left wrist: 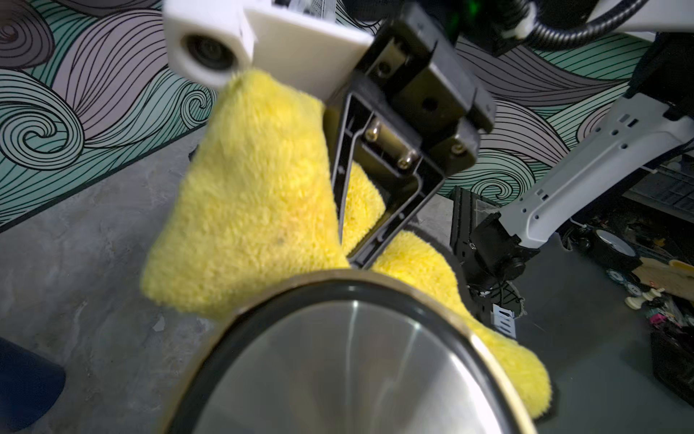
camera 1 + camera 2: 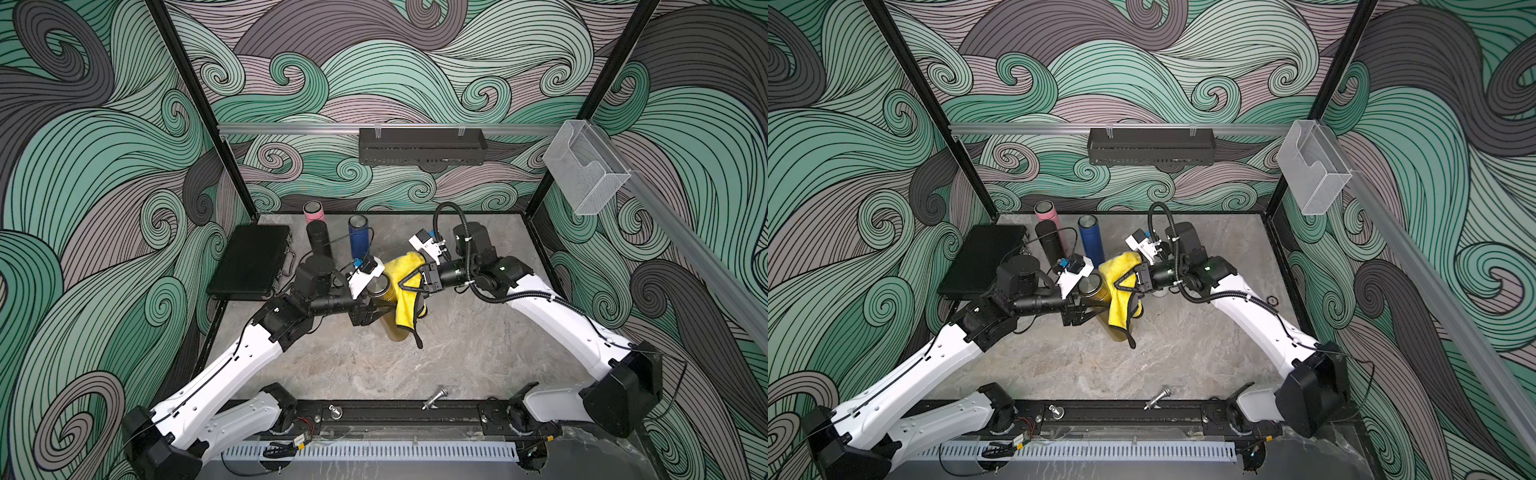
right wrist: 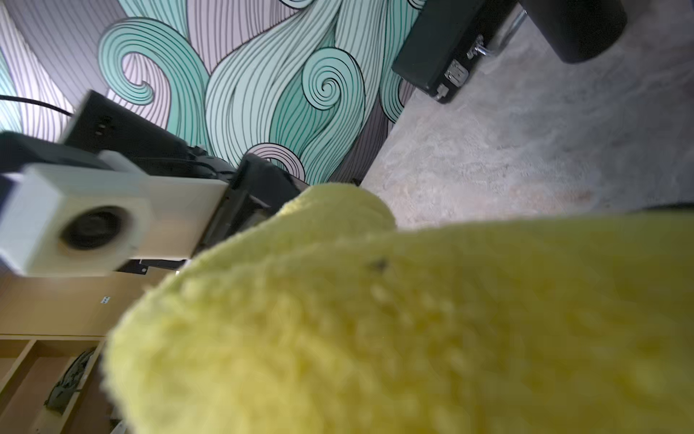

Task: Wipe the surface of the thermos
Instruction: Wipe the dirt from the surface of the thermos.

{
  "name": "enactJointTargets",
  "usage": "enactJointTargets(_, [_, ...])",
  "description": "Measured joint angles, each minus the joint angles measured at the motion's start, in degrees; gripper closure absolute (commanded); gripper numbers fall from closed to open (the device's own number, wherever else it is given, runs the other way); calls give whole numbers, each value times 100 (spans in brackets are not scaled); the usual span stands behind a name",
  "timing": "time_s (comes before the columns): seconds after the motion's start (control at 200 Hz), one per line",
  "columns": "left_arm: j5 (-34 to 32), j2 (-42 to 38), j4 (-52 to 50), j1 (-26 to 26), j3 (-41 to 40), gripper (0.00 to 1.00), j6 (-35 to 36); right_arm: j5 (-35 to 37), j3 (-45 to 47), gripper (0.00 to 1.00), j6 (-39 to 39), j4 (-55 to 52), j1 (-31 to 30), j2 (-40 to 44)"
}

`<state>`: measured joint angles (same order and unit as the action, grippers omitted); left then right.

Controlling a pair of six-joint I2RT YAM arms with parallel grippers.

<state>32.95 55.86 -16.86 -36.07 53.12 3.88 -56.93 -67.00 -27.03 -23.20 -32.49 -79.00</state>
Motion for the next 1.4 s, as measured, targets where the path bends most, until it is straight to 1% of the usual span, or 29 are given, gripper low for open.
enactJointTargets(0.1, [85, -24, -111, 0, 0, 100, 22, 9, 426, 100, 129, -199, -2, -46])
enactJointTargets(0.195, [101, -22, -125, 0, 0, 100, 22, 87, 623, 100, 219, -415, -2, -81])
enactJointTargets(0.375, [72, -20, -61, 0, 0, 100, 17, 599, 588, 100, 341, -739, -85, -92])
enactJointTargets(0.475, [11, -15, -17, 0, 0, 100, -20, 833, 492, 100, 343, -717, -142, -85])
enactJointTargets(0.67, [-494, -15, 262, 0, 2, 100, -269, 1335, 306, 100, 229, -352, -170, 247])
enactJointTargets(0.816, [-872, -20, 435, 0, 2, 100, -452, 1497, 326, 100, 122, 2, -286, 540])
enactJointTargets(0.891, [-1088, -26, 452, 0, 2, 100, -527, 1604, 507, 100, 90, 149, -345, 555])
enactJointTargets(0.996, [-1379, -26, 487, 0, 2, 100, -647, 1899, 1049, 100, 28, 177, -420, 608])
enactJointTargets(1.106, [-1705, -17, 525, 0, 22, 100, -894, 2389, 1606, 100, -101, 20, -529, 793])
enactJointTargets(1.226, [-2105, 81, 431, 0, 234, 100, -1298, 3080, 1801, 100, -173, -170, -866, 1108])
enactJointTargets(1.306, [-2332, 258, 350, -9, 487, 100, -1635, 3683, 1814, 100, -177, -94, -1331, 1346])
enactJointTargets(1.401, [-2719, 463, 214, -90, 754, 100, -2194, 4527, 2070, 100, -162, 503, -2033, 1659])
